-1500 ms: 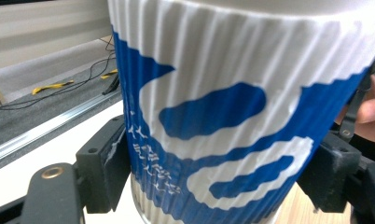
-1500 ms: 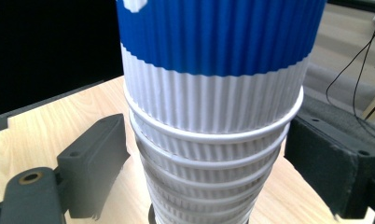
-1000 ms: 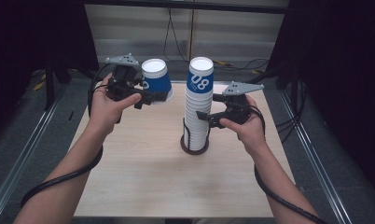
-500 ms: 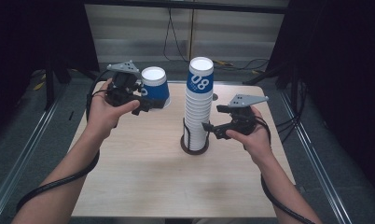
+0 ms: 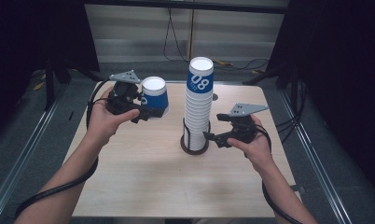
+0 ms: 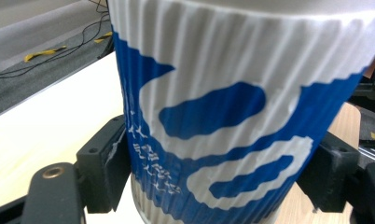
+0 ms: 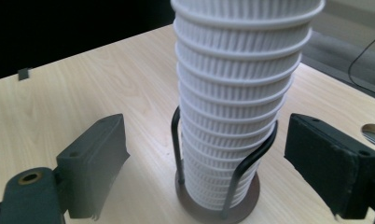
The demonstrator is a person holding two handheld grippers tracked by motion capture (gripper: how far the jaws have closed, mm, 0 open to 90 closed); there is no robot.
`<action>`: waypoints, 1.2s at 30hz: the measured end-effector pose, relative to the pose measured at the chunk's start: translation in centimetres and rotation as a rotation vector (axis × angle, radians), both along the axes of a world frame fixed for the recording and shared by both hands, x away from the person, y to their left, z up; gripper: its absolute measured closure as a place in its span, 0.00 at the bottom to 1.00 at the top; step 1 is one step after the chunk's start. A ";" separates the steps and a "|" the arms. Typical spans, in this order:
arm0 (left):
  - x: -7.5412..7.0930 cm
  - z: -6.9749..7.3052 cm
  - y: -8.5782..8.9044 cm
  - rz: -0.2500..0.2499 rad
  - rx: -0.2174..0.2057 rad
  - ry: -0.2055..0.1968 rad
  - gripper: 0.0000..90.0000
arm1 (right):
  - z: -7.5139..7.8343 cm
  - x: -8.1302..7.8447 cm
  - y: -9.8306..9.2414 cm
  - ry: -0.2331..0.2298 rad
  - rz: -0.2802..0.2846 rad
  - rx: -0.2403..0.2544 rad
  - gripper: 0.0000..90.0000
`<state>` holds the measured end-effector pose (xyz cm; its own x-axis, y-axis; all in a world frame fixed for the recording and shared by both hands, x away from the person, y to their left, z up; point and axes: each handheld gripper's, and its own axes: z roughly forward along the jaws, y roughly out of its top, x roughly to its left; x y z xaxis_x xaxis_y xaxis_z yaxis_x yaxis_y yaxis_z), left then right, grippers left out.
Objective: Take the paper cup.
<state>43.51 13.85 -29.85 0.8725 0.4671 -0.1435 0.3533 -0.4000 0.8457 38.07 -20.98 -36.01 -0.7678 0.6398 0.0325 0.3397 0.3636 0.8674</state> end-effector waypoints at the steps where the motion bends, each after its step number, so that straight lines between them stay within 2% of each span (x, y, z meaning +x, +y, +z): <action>1: 0.0 -0.1 0.0 -0.002 -0.002 -0.003 0.24 | -0.1 -0.1 0.0 0.003 0.005 -0.004 0.14; 10: -0.6 -1.5 0.1 -0.014 0.006 0.013 0.24 | -1.4 -0.7 -0.2 0.011 0.018 -0.006 0.14; 22: -1.2 -4.0 0.7 -0.021 0.006 0.043 0.24 | -3.5 -1.7 -0.7 0.033 0.027 0.000 0.14; 27: -1.5 -5.1 0.7 -0.033 0.034 0.054 0.24 | -4.2 -1.9 -0.8 0.042 0.030 -0.006 0.14; 36: -1.7 -6.3 0.2 -0.053 0.050 0.064 0.24 | -5.5 -2.1 -1.1 0.062 0.029 -0.014 0.14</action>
